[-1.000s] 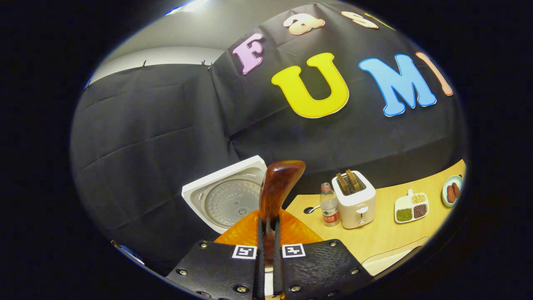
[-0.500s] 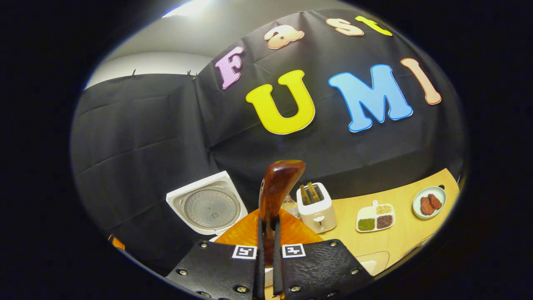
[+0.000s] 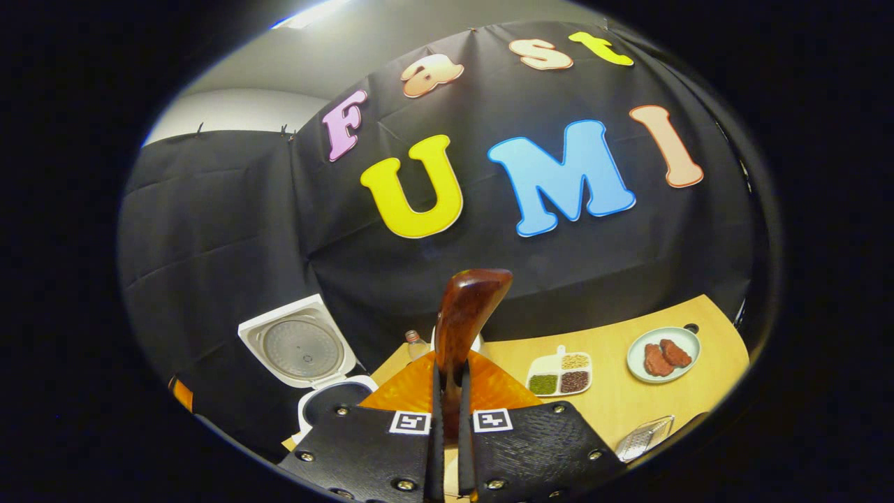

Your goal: Close the left gripper, press the button to open the rice cooker; take a wooden spoon from the chopstick holder with the right hand, scoop a spoonful of rice and pour it into the rice cooker, then put the wooden spoon back into the chopstick holder.

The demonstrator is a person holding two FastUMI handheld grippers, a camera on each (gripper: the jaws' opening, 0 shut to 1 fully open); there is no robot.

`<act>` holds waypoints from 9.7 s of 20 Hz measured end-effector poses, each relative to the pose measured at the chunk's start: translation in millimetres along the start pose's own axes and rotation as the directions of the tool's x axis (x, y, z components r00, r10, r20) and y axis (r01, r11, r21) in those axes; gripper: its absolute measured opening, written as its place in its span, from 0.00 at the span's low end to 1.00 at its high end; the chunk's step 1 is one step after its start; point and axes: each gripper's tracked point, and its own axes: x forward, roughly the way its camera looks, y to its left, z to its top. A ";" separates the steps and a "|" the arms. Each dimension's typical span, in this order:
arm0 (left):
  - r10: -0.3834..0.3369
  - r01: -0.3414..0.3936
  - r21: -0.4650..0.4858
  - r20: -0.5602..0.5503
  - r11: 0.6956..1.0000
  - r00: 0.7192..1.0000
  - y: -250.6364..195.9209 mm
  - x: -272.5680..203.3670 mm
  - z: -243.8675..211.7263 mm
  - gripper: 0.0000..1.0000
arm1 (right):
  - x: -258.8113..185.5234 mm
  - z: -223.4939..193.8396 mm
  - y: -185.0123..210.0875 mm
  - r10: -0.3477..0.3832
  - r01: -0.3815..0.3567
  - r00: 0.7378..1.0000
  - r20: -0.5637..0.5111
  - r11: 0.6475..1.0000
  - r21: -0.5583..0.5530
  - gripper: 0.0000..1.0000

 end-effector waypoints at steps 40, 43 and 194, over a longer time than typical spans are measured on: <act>-0.127 0.134 0.115 -0.063 0.984 0.990 -150.0 14.0 -9.2 0.97 | -67.5 -169.6 -263.7 -0.395 0.434 0.882 -0.259 0.893 0.118 0.09; -0.133 0.139 0.122 -0.053 0.983 0.990 -153.5 16.1 -8.5 0.97 | -65.9 -166.2 -271.9 -0.410 0.440 0.882 -0.231 0.893 0.095 0.12; -0.312 0.314 0.024 -0.058 0.949 0.948 -18.2 331.2 83.7 0.97 | -202.1 6.1 -76.3 -0.246 0.315 0.925 0.289 0.923 -0.222 0.99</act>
